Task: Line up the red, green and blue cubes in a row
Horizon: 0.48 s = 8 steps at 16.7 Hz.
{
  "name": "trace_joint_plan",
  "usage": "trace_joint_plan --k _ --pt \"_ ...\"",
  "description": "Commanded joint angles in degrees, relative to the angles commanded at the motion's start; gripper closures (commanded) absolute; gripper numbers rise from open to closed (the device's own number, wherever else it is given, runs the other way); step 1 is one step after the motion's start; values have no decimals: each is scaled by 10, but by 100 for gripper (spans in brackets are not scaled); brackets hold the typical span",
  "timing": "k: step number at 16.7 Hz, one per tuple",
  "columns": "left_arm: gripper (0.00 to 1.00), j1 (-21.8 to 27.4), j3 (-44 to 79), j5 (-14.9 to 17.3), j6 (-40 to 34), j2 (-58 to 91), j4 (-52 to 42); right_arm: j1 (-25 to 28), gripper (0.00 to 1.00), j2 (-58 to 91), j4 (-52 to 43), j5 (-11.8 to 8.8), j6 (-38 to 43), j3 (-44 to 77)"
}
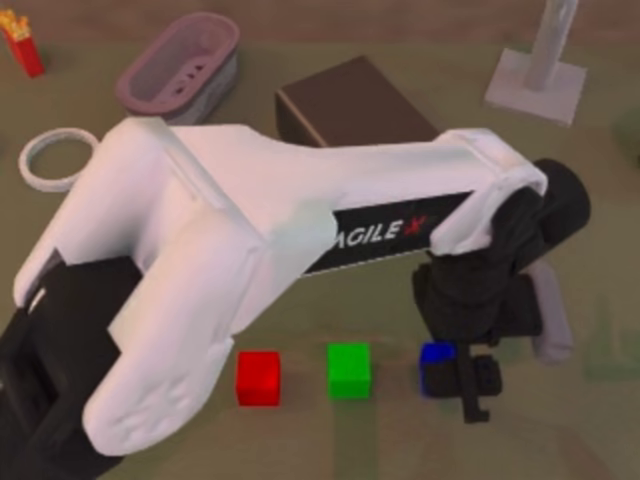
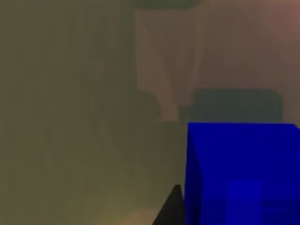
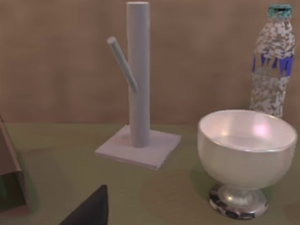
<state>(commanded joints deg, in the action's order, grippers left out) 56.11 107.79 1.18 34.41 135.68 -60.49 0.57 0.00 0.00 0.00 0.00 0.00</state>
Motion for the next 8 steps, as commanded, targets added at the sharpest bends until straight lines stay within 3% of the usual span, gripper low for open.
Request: trace_joint_plan --k 3,8 --pt "2 0 0 0 0 0 0 0 0 0 0 0 0 0" --pt "0 0 0 0 0 0 0 0 0 0 0 0 0 0"
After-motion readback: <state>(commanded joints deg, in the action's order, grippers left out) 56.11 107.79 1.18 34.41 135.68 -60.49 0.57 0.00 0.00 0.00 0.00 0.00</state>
